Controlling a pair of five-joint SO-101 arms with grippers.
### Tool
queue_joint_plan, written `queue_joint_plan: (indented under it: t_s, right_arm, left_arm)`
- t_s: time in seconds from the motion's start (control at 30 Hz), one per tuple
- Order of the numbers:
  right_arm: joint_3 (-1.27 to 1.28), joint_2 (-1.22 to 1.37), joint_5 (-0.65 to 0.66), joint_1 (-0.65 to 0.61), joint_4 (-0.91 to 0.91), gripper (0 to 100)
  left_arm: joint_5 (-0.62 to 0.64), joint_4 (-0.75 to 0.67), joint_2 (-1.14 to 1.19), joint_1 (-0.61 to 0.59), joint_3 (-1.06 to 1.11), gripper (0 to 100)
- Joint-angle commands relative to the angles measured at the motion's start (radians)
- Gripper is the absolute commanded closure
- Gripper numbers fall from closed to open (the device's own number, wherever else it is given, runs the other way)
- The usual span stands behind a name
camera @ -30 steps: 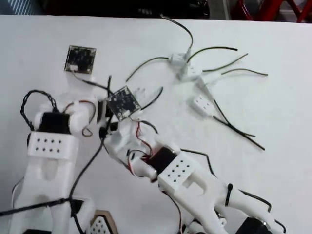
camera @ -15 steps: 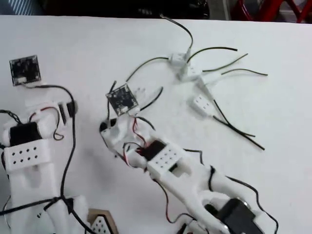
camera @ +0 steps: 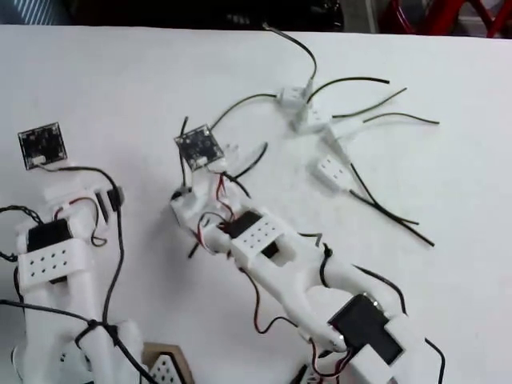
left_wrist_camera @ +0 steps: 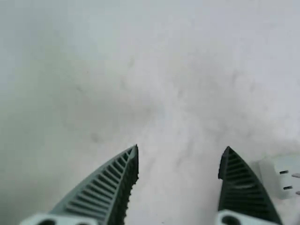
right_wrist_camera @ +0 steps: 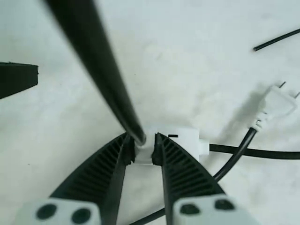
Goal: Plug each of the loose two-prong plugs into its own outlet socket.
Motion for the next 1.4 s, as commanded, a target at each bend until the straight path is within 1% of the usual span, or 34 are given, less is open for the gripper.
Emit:
queue_joint_plan:
  t_s: [0.0, 0.43, 0.63, 0.8, 1.2, 1.37]
  right_arm:
    - [-0.044, -0.005, 0.000, -0.002, -0.022, 98.1]
    - [-0.084, 0.091, 0.000, -0.004, -0.027, 98.1]
    - [-0.089, 0.087, 0.000, -0.033, 0.065, 98.1]
    - [-0.091, 0.094, 0.012, -0.033, 0.087, 98.1]
    - [-0.129, 0.231, 0.203, -0.058, 0.088, 98.1]
    - [-0.132, 0.226, 0.238, -0.036, 0.107, 98.1]
  left_arm:
    - [0.006, -0.021, -0.028, -0.010, -0.005, 72]
    - [0.006, -0.037, -0.033, -0.010, 0.021, 72]
    - [0.006, -0.052, -0.033, -0.010, 0.028, 72]
    - [0.006, -0.052, -0.033, -0.010, 0.028, 72]
    - [0.006, -0.054, -0.027, -0.010, 0.028, 72]
    - [0.006, -0.054, -0.027, -0.010, 0.028, 72]
